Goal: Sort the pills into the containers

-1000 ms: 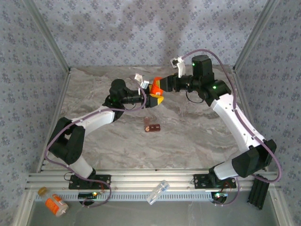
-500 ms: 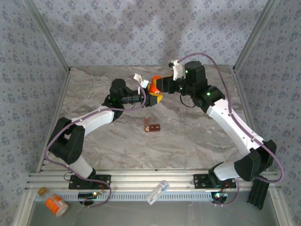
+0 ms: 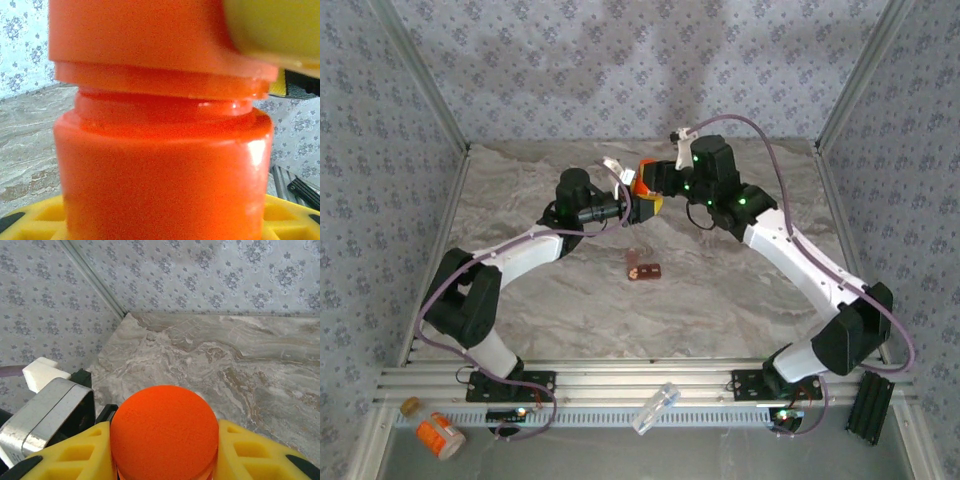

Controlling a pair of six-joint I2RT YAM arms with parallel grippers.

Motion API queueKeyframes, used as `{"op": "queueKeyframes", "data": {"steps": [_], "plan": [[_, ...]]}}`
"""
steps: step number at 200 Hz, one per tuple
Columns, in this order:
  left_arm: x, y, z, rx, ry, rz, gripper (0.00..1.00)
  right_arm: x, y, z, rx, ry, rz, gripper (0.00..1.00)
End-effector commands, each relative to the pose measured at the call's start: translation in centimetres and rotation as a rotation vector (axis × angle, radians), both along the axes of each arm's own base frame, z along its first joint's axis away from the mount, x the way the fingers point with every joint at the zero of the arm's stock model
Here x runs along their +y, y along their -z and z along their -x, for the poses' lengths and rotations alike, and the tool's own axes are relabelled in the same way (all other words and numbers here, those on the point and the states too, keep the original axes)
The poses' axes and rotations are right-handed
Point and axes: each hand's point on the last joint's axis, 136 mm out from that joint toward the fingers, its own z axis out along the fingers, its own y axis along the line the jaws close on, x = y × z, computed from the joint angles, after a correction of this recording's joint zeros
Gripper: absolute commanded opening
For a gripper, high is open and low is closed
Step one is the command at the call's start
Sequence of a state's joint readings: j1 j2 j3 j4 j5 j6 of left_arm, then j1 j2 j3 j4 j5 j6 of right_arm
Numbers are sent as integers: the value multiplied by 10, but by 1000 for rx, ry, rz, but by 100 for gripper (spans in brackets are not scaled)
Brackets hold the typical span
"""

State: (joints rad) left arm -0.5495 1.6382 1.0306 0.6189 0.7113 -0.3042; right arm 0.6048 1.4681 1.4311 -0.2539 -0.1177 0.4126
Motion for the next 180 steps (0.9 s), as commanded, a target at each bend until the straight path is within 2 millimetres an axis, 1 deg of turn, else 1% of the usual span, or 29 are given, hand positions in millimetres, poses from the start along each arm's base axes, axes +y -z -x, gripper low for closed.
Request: {"op": "queueKeyframes", "data": {"steps": [1,15,26,41,47,55,72,101,136,154,166,180], "plan": [[-11,-43,3,-140,29,65,0,24,15,19,101,-89,6,48],[-12,-43,-1,-136,23,65,0,22,8,22,105,-106,4,56],[-13,-45,-2,-134,26,69,0,15,-3,22,95,-99,-8,65],[-12,-46,-5,-130,26,72,0,8,-18,24,84,-109,-46,74],[-12,-47,-6,-129,26,74,0,4,-24,25,78,-104,-58,76],[-12,-48,-6,-124,27,77,0,0,-34,30,59,-114,-74,80],[-11,-49,-5,-115,34,80,0,-10,-47,38,33,-125,-96,85],[-9,-48,-1,-99,54,79,0,-24,-62,48,19,-163,-124,87],[-9,-56,9,-101,101,91,0,-41,-78,41,-18,-197,-143,87],[-11,-61,15,-100,151,91,0,-43,-83,37,-27,-269,-129,85],[-12,-64,19,-98,184,87,0,-40,-86,39,-31,-346,-115,85],[-14,-66,23,-100,220,77,0,-39,-85,38,-17,-397,-96,84]]}}
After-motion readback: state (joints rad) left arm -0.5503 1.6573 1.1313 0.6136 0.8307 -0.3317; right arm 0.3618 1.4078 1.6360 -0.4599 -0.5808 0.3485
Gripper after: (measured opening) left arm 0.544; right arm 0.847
